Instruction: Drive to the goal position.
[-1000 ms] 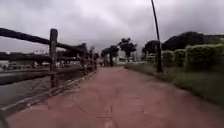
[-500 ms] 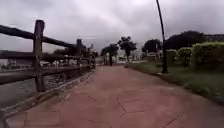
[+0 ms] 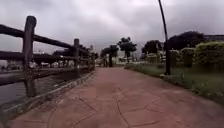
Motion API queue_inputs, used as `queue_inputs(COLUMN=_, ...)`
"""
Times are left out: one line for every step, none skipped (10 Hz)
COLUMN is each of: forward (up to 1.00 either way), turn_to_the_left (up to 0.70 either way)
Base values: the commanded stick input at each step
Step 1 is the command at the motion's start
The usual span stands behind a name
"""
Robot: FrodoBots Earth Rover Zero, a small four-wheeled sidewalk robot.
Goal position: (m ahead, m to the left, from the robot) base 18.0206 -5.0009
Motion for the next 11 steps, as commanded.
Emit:
queue_inputs(forward=0.20, turn_to_the_left=0.00)
queue_inputs(forward=0.67, turn_to_the_left=0.00)
queue_inputs(forward=1.00, turn_to_the_left=0.00)
queue_inputs(forward=1.00, turn_to_the_left=0.01)
queue_inputs(forward=1.00, turn_to_the_left=0.06)
queue_inputs(forward=1.00, turn_to_the_left=0.32)
queue_inputs(forward=1.00, turn_to_the_left=0.04)
queue_inputs(forward=1.00, turn_to_the_left=0.00)
queue_inputs(forward=1.00, turn_to_the_left=0.00)
queue_inputs(forward=1.00, turn_to_the_left=0.00)
queue_inputs(forward=1.00, turn_to_the_left=0.00)
